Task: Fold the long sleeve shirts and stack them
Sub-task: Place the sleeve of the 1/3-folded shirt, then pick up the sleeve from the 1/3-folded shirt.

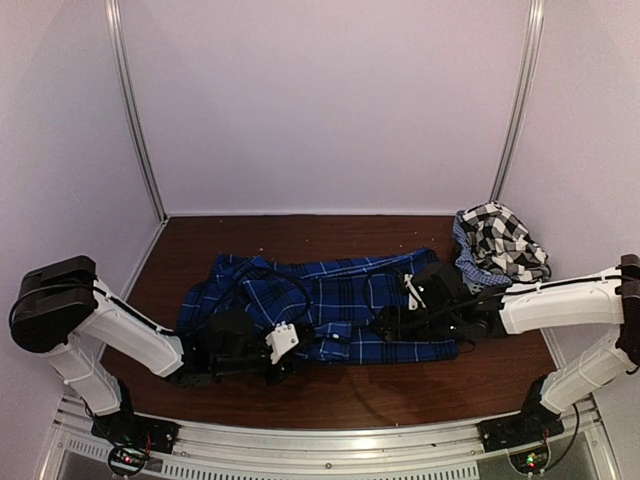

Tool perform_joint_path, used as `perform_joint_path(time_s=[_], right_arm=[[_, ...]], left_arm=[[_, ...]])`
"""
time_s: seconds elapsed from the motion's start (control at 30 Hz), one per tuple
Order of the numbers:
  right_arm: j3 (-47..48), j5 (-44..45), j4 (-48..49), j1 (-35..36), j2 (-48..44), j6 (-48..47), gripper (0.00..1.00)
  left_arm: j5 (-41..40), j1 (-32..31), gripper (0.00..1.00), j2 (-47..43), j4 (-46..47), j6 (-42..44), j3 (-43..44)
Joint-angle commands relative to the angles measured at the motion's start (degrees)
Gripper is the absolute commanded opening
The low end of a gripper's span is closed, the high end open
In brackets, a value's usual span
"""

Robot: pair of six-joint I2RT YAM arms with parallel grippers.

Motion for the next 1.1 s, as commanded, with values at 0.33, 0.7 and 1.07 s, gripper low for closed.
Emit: perform_joint_path(time_s=[0.33,0.7,1.07], right_arm=[[-0.59,-6.87,17.55,4.44,8.92,10.61,0.74],[2.93,-10.39,22.62,4.80,17.34,10.75,0.67],[6.47,-10.95,23.34,4.80,22.72,9.24,0.57]], left_arm=[[-8.40,-5.45,0.38,4.95,1.71,-4.77,2.54],[-8.82,-6.18,0.37,5.42,4.77,-8.20,0.20],[-10.26,-6.58,0.37,5.19,5.80,-9.41,-1.18]])
